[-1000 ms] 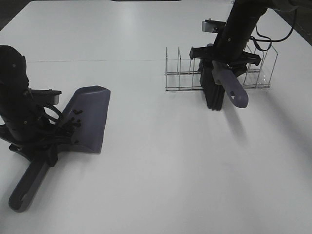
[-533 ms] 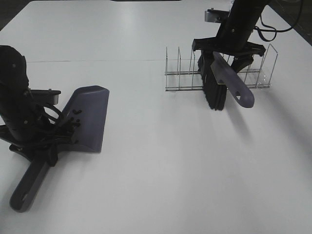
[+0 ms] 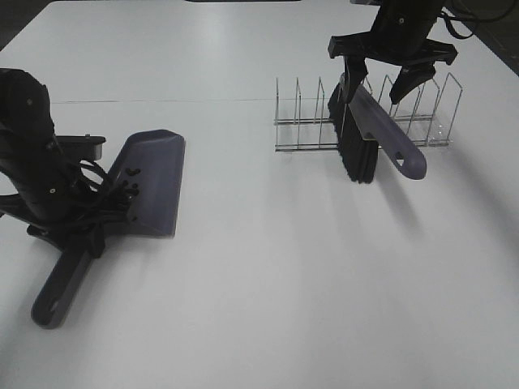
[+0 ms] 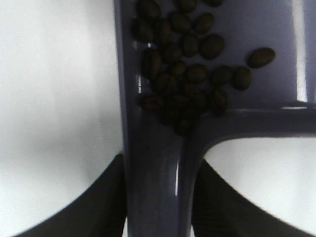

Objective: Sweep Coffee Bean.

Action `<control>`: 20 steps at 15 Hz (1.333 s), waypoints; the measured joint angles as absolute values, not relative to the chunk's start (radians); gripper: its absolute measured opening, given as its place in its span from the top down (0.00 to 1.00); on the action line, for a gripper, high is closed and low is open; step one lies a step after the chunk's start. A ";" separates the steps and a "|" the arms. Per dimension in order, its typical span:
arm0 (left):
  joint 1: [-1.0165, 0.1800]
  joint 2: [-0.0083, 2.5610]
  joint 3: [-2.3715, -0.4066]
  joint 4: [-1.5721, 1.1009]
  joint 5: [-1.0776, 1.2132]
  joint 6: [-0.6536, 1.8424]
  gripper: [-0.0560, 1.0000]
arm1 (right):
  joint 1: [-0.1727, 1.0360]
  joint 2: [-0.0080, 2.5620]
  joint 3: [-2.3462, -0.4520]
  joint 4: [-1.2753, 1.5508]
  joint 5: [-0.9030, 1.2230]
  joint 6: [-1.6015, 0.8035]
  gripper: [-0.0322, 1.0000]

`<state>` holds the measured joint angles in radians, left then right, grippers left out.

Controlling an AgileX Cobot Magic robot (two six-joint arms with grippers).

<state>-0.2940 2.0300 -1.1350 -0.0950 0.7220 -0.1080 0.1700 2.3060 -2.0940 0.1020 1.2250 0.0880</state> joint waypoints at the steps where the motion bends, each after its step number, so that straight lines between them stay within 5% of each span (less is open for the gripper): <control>1: -0.294 2.044 -1.167 -0.086 0.734 -0.109 0.63 | 0.170 2.306 -2.094 0.101 1.225 0.088 0.36; 5: -0.294 2.095 -1.235 -0.077 0.776 -0.119 0.62 | 0.170 2.306 -2.094 0.101 1.225 0.088 0.36; 9: -0.294 2.097 -1.240 -0.096 0.780 -0.125 0.26 | 0.170 2.306 -2.094 0.101 1.225 0.088 0.36; 16: -0.285 1.973 -1.252 -0.094 0.878 -0.125 0.22 | 0.170 2.246 -2.088 0.103 1.222 0.088 0.36; 20: -0.134 1.875 -1.320 -0.058 0.947 -0.091 0.22 | 0.170 2.091 -1.975 0.138 1.220 0.064 0.36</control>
<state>-0.1340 1.8750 -1.3200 -0.0580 0.9470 -0.0910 0.1700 2.0910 -1.9750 0.1380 1.2200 0.0640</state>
